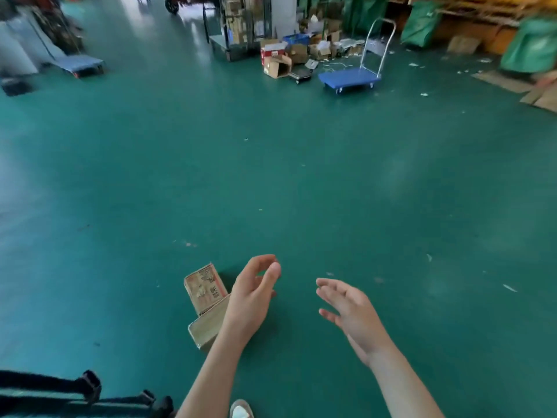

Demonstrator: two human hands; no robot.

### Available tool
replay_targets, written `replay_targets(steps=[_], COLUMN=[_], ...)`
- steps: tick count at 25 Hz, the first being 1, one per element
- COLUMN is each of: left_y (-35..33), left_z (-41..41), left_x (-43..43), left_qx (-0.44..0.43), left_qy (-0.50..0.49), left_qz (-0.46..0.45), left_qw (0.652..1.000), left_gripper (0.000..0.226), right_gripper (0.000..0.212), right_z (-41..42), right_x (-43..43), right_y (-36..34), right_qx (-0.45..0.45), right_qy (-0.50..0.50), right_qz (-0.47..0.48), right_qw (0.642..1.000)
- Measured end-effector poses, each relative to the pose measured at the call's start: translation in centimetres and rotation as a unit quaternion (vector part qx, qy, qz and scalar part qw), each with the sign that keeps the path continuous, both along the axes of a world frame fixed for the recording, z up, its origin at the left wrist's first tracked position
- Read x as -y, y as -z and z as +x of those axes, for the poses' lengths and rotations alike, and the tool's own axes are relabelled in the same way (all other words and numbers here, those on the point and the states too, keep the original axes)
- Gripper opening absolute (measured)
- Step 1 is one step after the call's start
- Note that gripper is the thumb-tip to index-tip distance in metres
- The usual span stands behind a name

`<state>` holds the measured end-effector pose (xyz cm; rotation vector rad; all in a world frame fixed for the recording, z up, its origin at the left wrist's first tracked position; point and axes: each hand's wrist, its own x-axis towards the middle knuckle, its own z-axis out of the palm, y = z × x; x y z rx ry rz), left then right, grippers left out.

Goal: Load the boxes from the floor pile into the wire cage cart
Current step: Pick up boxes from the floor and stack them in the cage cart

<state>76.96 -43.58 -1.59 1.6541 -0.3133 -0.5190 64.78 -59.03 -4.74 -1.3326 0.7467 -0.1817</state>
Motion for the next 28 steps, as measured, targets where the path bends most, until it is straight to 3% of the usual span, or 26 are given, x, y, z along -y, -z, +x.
replay_targets(steps=[9,15,24,28], left_y=[0.3,1.2,7.9,11.8], left_z=[14.8,20.0,25.4,29.5], left_x=[-5.6,-7.1,-10.2,-10.3], left_qx=[-0.007,-0.034,-0.127,-0.17], left_qy=[-0.041,-0.054,-0.168,-0.24], left_qz=[0.008,0.008,0.041,0.09], left_qw=[0.999,0.998,0.977,0.951], left_gripper=[0.017,0.02,0.02,0.019], right_gripper=[0.021,0.02,0.018,0.017], right_z=[10.8,16.7,26.1,33.2], right_x=[-3.5,-5.5,-4.8,-4.0], right_y=[0.6,1.4,6.6,10.5], right_qx=[0.0,-0.018,-0.083,-0.135], right_qy=[0.033,0.02,-0.071,-0.166], right_qz=[0.009,0.022,0.03,0.049], right_qw=[0.999,0.999,0.994,0.976])
